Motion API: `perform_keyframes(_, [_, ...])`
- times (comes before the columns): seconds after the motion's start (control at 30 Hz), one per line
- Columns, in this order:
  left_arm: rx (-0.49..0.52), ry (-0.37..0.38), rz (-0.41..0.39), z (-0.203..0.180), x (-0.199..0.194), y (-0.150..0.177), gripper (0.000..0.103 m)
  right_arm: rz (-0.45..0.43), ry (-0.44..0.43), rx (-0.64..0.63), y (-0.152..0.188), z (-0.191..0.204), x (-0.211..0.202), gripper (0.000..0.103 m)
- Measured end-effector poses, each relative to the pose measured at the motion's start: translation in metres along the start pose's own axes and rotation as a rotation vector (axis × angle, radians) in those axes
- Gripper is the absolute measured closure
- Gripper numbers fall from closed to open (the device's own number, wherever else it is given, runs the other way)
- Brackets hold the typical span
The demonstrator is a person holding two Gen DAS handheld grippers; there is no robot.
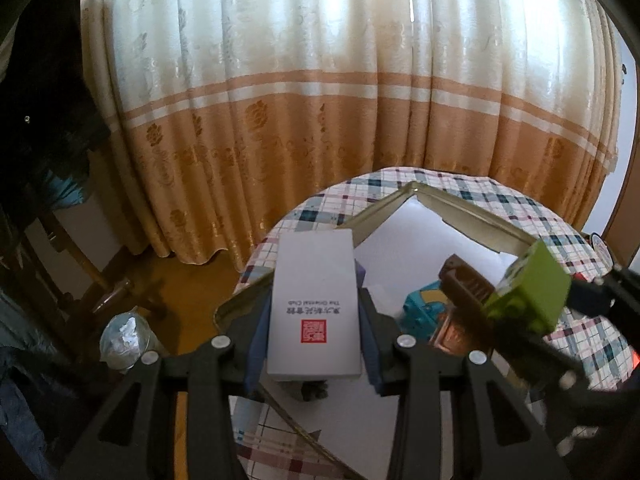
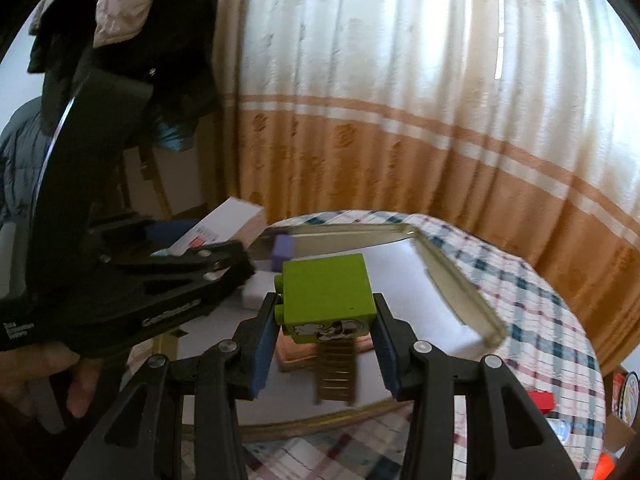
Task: Organize rigid objects
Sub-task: 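Carry the white box with the left tool while the right tool carries the green block over the tray, then release the white box with the left tool while the right tool releases the green block into the tray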
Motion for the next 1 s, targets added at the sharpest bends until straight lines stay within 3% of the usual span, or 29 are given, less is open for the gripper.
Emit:
perform_keyframes(0.17, [0.011, 0.005, 0.020, -0.004, 0.005, 0.005, 0.063, 0.048, 0.012, -0.028, 0.010, 0.006, 0.018, 0.057])
perform_keyframes(0.4, [0.020, 0.024, 0.034, -0.010, 0.007, 0.009, 0.063, 0.084, 0.101, -0.018, 0.013, -0.019, 0.027, 0.058])
perform_keyframes(0.67, [0.032, 0.042, 0.058, -0.018, 0.011, 0.014, 0.060, 0.138, 0.124, 0.024, 0.027, -0.035, 0.036, 0.058])
perform_keyframes(0.8, [0.032, 0.038, 0.073, -0.018, 0.014, 0.017, 0.037, 0.142, 0.103, 0.033, 0.028, -0.032, 0.037, 0.057])
perform_keyframes(0.87, [0.034, 0.040, 0.077, -0.020, 0.015, 0.018, 0.026, 0.144, 0.098, 0.041, 0.028, -0.032, 0.037, 0.042])
perform_keyframes(1.0, [0.028, 0.036, 0.074, -0.018, 0.013, 0.017, 0.014, 0.109, 0.090, 0.072, 0.025, -0.036, 0.025, 0.033])
Point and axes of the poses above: each gripper's, at about its wrist camera, not at the fingertips, and x roughly the way its jaws point, z to its left, y to its underside, the point moved 9 cm from there along x, roughly the way its jaws point, and after that the axes turned 8 degrees about y, right-handed, at the moved point
